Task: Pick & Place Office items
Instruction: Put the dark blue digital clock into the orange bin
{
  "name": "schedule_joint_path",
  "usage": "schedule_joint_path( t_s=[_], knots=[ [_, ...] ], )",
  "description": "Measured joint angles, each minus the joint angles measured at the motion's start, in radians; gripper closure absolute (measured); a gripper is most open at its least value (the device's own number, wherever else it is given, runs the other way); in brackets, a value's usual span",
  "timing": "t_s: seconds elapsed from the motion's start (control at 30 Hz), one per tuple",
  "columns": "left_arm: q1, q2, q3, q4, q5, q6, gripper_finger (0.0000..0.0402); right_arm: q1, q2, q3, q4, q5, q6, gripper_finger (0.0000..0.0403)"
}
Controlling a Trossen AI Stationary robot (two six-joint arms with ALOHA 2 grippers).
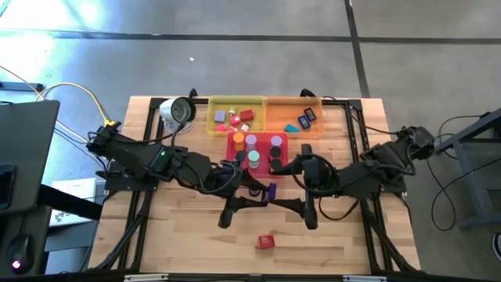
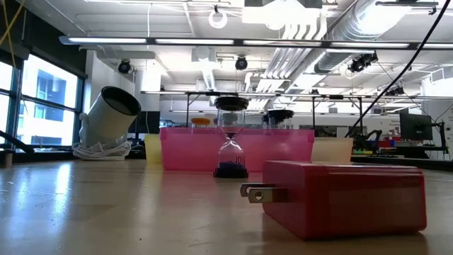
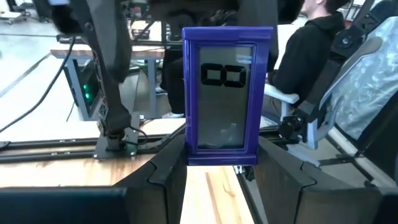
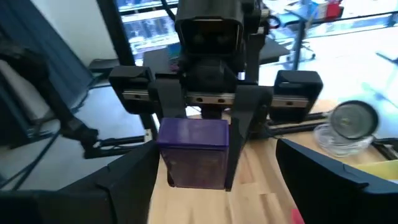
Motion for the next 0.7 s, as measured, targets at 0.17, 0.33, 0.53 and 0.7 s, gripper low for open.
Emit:
schedule_joint_path(
  t_s=[0.17, 0.33, 0.53, 0.7],
  knots=[
    [0.008, 0.0, 0.0, 0.001, 0.005, 0.008, 0.0258, -0.039, 0.012, 0.0, 0.009, -0.127, -0.002, 0.0092],
    [0.02, 0.0, 0.0, 0.001, 0.004, 0.008, 0.0258, -0.064, 0.037, -0.001, 0.04, -0.192, -0.052, 0.0092],
    [0.019, 0.0, 0.0, -0.003, 0.003, 0.008, 0.0258, -0.066, 0.05, -0.001, 0.058, -0.204, -0.079, 0.0106],
    [0.019, 0.001, 0.0, -0.008, 0.003, 0.008, 0.0258, -0.068, 0.05, -0.001, 0.079, -0.197, -0.109, 0.0137]
  ],
)
